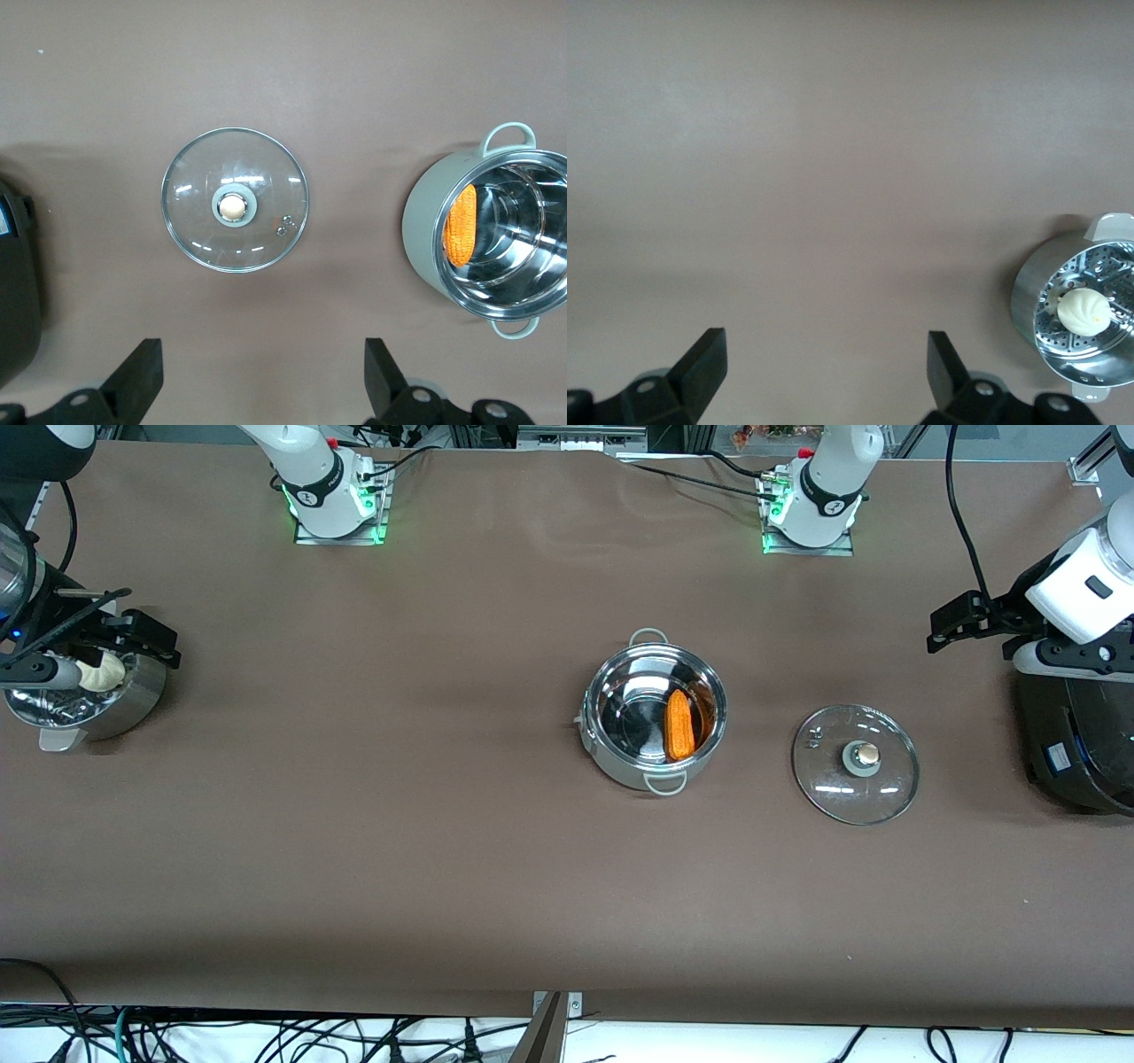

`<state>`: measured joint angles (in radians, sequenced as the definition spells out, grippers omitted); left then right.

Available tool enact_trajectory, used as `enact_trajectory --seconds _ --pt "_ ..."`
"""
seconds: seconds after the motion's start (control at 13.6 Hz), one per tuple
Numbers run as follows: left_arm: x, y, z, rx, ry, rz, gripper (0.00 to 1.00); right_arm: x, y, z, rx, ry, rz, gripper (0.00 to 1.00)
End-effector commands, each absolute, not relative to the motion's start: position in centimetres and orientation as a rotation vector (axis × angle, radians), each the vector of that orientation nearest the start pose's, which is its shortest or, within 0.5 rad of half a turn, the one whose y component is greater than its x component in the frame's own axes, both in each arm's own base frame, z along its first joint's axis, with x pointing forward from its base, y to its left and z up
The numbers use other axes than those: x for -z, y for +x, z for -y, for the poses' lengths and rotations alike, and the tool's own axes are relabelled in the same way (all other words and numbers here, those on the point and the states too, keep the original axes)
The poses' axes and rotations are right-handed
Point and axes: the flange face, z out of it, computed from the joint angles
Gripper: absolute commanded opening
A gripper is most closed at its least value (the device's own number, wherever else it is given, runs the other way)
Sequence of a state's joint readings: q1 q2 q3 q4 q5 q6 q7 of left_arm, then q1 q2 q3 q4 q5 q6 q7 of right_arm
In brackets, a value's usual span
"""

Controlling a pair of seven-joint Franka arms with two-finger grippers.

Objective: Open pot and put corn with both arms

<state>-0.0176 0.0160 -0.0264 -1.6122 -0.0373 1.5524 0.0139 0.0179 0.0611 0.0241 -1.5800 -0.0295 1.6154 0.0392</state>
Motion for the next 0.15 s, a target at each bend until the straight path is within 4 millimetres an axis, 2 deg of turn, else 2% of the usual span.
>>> enact_trajectory --seconds 0.0,0.07 --pt "-59.76 54.83 2.64 -0.121 -3.147 -0.084 1.0 -59.82 57.65 -2.21 -0.03 -3.17 -0.003 1.0" --pt "-59.76 54.83 2.64 -0.121 -3.147 -0.084 1.0 -59.82 57.65 -2.21 -0.03 -3.17 -0.006 1.0"
